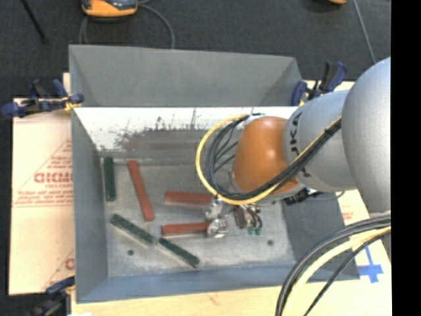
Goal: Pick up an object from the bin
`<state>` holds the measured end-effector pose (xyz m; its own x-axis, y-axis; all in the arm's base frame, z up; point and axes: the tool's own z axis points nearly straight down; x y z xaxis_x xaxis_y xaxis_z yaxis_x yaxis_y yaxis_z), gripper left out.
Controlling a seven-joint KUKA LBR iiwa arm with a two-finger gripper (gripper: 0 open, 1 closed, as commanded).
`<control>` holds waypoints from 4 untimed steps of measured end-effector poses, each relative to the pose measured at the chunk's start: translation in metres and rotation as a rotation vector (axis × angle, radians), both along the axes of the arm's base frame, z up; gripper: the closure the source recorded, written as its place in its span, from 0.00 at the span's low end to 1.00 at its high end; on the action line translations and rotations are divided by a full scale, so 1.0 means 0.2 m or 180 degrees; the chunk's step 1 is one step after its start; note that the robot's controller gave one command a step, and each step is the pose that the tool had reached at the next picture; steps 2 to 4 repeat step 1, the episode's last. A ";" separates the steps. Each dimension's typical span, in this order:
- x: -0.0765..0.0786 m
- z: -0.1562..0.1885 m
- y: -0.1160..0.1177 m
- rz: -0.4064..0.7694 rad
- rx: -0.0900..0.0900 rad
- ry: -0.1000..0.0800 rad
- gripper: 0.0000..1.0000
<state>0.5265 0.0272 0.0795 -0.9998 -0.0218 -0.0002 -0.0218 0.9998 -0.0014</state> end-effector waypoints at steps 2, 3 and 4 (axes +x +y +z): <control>0.06 0.97 0.08 -0.0012 0.0005 0.0000 1.00; 0.06 0.97 0.08 -0.0012 0.0005 0.0000 1.00; 0.06 0.97 0.08 -0.0012 0.0005 0.0000 1.00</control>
Offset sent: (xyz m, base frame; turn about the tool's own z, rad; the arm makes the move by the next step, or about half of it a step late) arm 0.0000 0.0000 0.0000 0.0000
